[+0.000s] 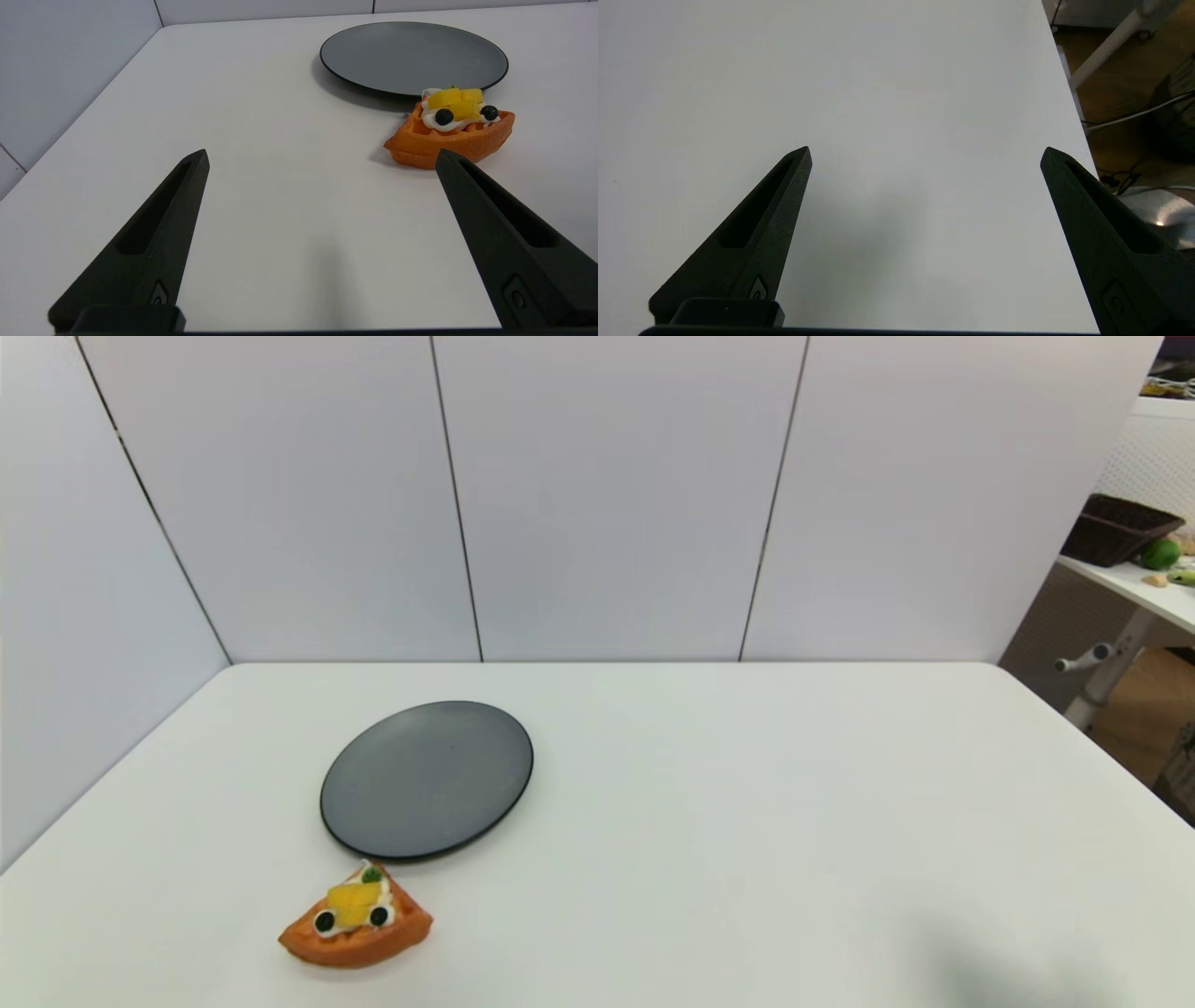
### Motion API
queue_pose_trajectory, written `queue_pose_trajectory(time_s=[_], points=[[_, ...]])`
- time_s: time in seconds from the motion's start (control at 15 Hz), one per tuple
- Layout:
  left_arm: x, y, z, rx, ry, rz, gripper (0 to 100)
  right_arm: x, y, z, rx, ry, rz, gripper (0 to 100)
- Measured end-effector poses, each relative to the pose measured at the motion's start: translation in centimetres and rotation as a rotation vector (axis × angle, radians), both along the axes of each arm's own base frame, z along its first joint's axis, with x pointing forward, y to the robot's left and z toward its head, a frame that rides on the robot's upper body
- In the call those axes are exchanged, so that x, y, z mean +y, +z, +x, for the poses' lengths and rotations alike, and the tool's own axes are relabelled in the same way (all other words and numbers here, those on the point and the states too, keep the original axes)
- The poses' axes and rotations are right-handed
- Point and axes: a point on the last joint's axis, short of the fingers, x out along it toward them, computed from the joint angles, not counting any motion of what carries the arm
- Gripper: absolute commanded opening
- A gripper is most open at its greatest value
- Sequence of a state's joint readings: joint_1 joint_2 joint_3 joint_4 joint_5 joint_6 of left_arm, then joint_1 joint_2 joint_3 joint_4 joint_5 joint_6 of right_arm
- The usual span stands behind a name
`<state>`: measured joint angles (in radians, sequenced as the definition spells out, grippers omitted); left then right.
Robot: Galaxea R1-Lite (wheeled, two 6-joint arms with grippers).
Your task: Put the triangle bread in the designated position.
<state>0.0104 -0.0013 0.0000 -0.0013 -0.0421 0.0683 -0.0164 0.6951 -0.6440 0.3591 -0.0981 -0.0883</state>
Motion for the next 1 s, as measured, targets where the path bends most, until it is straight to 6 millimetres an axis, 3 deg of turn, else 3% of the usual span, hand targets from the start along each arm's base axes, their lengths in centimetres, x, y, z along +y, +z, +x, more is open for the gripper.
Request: queue_pose_trajectory(time_s=[0.27, 0.47, 0.73, 1.0], points=[[0.0, 0.0, 0.0, 0.000, -0.001, 0.000, 100, 0.1, -8.9, -3.7, -0.199, 0.047, -0.059, 100], [0.0, 0.0, 0.0, 0.000, 0.000, 0.000, 100, 0.3, -12.6, -5.7, -0.335, 0.139, -0.045, 100], [0.0, 0.0, 0.0, 0.000, -0.001, 0.000, 100, 0.3, -14.1, -6.3, -0.398, 0.090, 0.103, 100], [0.0, 0.0, 0.0, 0.000, 0.000, 0.000, 100, 0.3, -14.2, -6.5, -0.417, 0.087, 0.111, 100]])
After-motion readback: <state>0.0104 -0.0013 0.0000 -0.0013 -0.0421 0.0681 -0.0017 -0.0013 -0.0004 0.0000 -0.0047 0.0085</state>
